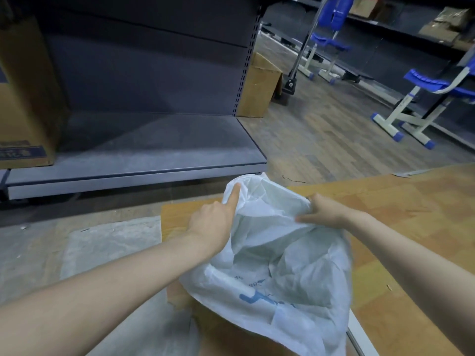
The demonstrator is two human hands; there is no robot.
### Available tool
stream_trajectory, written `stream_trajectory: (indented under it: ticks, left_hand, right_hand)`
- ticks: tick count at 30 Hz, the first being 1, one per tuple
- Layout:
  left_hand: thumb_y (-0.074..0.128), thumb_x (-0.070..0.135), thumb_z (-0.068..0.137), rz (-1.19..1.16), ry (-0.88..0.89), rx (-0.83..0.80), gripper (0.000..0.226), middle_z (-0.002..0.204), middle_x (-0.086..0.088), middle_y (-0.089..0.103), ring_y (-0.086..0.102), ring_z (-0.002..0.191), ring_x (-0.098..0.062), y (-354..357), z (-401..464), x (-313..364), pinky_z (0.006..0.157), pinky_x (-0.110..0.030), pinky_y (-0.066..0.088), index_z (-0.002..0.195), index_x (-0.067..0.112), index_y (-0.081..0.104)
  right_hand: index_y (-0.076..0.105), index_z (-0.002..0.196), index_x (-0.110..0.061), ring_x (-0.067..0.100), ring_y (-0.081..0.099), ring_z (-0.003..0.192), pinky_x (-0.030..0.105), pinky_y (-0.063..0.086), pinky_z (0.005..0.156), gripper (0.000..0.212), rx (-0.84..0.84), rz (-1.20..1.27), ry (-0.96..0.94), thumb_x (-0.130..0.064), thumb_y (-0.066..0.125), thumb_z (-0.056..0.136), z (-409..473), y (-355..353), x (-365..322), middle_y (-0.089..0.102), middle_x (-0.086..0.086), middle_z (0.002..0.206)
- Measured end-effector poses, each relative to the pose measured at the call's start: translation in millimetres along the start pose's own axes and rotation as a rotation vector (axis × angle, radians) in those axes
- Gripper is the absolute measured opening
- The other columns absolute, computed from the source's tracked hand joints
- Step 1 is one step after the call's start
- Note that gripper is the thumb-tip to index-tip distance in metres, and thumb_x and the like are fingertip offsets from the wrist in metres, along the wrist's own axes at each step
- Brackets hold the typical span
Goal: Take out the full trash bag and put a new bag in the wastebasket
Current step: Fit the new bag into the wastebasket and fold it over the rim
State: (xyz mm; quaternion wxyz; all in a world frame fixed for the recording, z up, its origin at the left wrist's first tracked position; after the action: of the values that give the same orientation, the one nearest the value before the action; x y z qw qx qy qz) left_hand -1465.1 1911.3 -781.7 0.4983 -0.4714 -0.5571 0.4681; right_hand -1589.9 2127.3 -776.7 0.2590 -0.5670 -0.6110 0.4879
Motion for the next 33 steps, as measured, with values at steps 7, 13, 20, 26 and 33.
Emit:
stream_trajectory:
  ticks: [7,13,20,26,33]
  left_hand:
    - [0.036,-0.003,0.087,-0.084,-0.166,0.045,0.081,0.076,-0.005,0.043,0.044,0.066,-0.022,3,2,-17,0.058,-0.031,0.038,0.150,0.016,-0.011]
    - [0.037,0.044,0.097,-0.737,-0.313,0.090,0.038,0.081,-0.002,0.052,0.052,0.080,-0.029,12,-5,-39,0.063,-0.034,0.035,0.108,0.007,0.037]
    - [0.041,0.039,0.098,-1.231,-0.347,0.039,0.033,0.083,0.000,0.056,0.055,0.077,-0.017,19,-19,-35,0.063,-0.027,0.039,0.081,0.012,0.052]
    - [0.041,0.050,0.095,-1.571,-0.391,-0.125,0.043,0.111,-0.004,0.067,0.063,0.104,-0.025,34,-32,-18,0.099,-0.043,0.045,0.118,0.020,0.059]
    - [0.047,0.051,0.090,-1.518,-0.587,-0.085,0.054,0.116,-0.010,0.059,0.061,0.094,-0.026,48,-66,12,0.079,-0.040,0.052,0.125,0.011,0.040]
  right_hand:
    - [0.061,0.095,-0.011,0.024,0.061,0.080,0.024,0.051,0.069,0.048,0.234,0.916,0.218,-0.052,0.035,0.096,-86,42,34,0.065,0.010,0.087]
    - [0.053,0.112,-0.007,0.025,0.054,0.087,0.030,0.048,0.080,0.029,0.317,1.538,0.318,-0.027,0.035,0.099,-83,62,18,0.057,0.008,0.099]
    - [0.047,0.114,0.002,0.018,0.048,0.089,0.023,0.040,0.066,0.032,0.641,0.903,0.159,-0.025,0.039,0.098,-86,29,8,0.051,0.009,0.103]
    - [0.014,0.148,-0.030,0.012,0.004,0.145,0.030,0.015,0.114,0.081,0.549,0.431,-0.098,-0.058,0.054,0.083,-124,61,-17,-0.001,-0.006,0.156]
    - [0.050,0.132,-0.020,0.021,0.049,0.128,0.032,0.044,0.103,0.081,0.450,0.654,-0.070,0.023,0.035,0.065,-105,39,15,0.054,0.003,0.132]
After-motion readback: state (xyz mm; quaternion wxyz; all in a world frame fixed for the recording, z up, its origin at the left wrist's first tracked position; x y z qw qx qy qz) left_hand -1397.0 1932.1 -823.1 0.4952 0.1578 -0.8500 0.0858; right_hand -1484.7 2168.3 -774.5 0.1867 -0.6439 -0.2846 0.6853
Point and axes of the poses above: each hand's wrist, its own z-axis towards the middle knuckle, its own y-axis out of the palm, x = y × z, the point moved 3 cm from there along z, towards the middle knuckle
